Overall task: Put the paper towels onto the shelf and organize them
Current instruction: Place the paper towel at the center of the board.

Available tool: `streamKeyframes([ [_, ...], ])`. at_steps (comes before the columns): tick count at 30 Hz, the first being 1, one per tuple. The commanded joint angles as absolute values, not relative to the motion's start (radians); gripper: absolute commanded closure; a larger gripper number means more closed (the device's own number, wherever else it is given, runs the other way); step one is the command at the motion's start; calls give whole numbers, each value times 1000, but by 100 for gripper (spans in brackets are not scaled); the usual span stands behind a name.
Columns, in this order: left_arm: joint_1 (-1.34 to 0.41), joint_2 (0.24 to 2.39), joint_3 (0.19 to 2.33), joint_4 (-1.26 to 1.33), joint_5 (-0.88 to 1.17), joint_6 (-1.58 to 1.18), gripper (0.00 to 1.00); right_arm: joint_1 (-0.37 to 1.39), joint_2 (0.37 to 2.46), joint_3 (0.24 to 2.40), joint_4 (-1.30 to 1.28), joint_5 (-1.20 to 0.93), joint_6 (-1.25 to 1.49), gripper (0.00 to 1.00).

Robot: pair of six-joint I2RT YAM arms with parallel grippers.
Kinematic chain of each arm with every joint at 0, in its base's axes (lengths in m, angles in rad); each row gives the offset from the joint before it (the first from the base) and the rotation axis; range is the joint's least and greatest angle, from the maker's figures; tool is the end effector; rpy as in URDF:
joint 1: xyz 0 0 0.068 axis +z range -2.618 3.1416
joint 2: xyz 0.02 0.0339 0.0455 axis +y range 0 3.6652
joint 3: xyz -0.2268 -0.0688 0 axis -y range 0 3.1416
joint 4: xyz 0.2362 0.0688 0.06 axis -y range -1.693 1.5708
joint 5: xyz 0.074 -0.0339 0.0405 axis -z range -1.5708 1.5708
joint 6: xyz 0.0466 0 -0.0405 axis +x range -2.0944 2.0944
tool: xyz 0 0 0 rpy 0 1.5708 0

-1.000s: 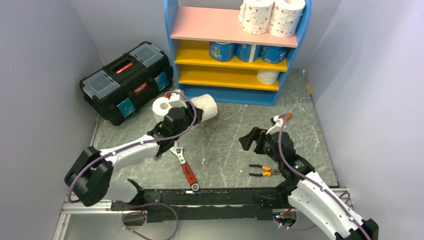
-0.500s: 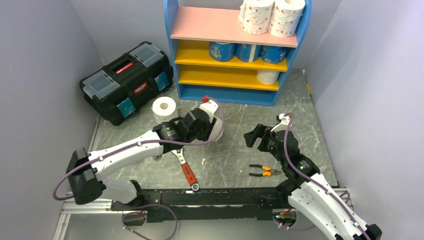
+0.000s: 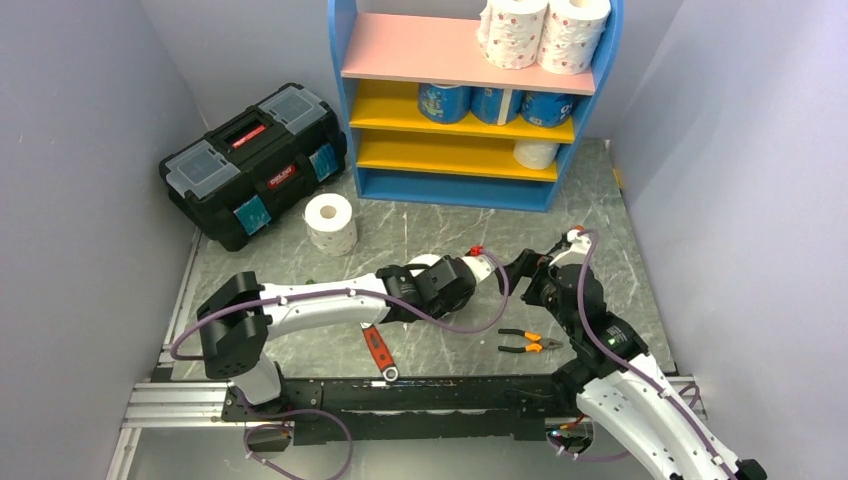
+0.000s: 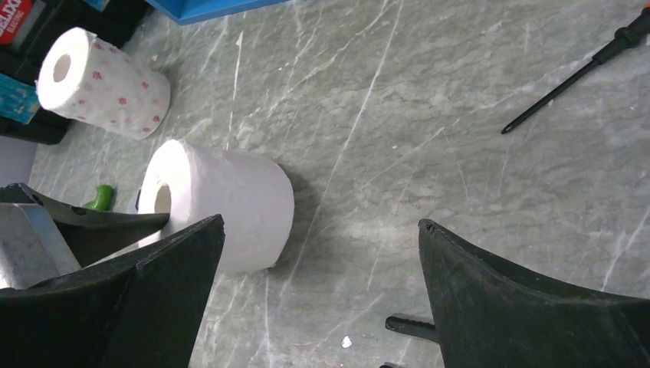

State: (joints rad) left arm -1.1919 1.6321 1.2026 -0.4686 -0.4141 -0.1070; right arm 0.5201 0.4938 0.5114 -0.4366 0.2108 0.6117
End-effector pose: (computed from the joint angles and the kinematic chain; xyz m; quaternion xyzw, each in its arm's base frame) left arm 0.1455 -0.3148 0.2048 0.4188 0.8262 -0.0408 0.3746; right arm 0.1477 0.0734 0.2365 0.0954 0.8306 0.2159 0.5044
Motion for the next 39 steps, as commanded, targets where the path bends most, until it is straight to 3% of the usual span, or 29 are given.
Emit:
streamKeyframes([
  [1,-1218,1638,1254,-449,-466,-80,51,518,479,552,-459,245,622,1],
  [11,-1257,1588,1307,-511,-502,-115,22,518,506,558,-464,252,646,1],
  [16,-1267,1505,1330,-556,-545,-159,18,518,545,587,-486,264,703,0],
  [17,-1267,1469,1317,-557,-559,-175,3,517,563,600,-499,266,723,0],
  [18,-1267,1427,1296,-556,-574,-196,1,518,584,614,-513,259,747,0],
  [26,-1183,1002,980,-507,-628,-518,1,518,712,697,-531,192,821,0],
  [32,-1089,668,676,-319,-602,-774,1,516,766,724,-515,115,844,0],
  [39,-1080,617,647,-465,-610,-887,1,545,787,718,-477,34,726,2],
])
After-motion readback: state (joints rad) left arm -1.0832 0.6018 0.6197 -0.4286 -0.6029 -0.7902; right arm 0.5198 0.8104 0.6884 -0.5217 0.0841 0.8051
